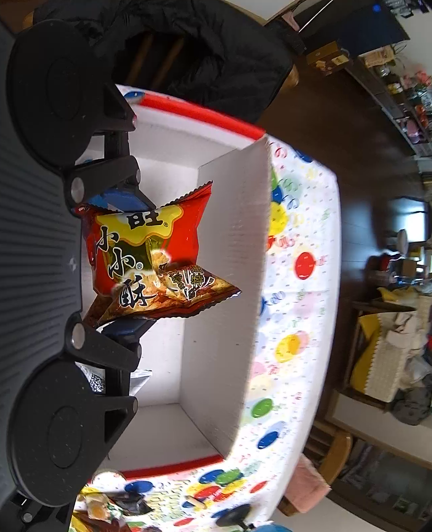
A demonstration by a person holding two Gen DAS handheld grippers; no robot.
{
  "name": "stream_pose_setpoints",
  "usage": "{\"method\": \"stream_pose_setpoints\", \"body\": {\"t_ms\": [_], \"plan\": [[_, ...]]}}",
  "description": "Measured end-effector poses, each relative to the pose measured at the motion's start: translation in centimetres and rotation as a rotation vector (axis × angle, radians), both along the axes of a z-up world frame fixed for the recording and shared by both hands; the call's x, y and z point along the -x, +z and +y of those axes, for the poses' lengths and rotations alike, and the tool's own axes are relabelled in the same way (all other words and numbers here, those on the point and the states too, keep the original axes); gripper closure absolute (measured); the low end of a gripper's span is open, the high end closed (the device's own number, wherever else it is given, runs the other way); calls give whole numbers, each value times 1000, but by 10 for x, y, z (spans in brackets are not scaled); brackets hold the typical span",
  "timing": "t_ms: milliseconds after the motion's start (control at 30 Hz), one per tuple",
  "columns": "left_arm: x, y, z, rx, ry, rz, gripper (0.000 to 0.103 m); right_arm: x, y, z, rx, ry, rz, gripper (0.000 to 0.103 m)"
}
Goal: Organize snacks
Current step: 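Carry the red chip bag and silver packet over the red box, then open both tools to drop the chip bag and silver packet into the box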
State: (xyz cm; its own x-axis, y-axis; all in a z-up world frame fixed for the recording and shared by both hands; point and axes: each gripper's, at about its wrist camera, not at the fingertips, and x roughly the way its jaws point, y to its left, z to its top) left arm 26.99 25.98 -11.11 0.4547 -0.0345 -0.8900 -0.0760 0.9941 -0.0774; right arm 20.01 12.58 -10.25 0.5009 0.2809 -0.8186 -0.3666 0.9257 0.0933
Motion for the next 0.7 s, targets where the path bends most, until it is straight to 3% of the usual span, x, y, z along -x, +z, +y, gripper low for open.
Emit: {"method": "stream_pose_setpoints", "body": {"t_ms": [367, 700], "plan": [[-9, -16, 0, -11, -4, 33, 37, 5, -6, 5, 25, 12, 8, 74], [5, -4, 11, 15, 38, 1, 37, 15, 7, -6, -16, -11, -19, 59]]}}
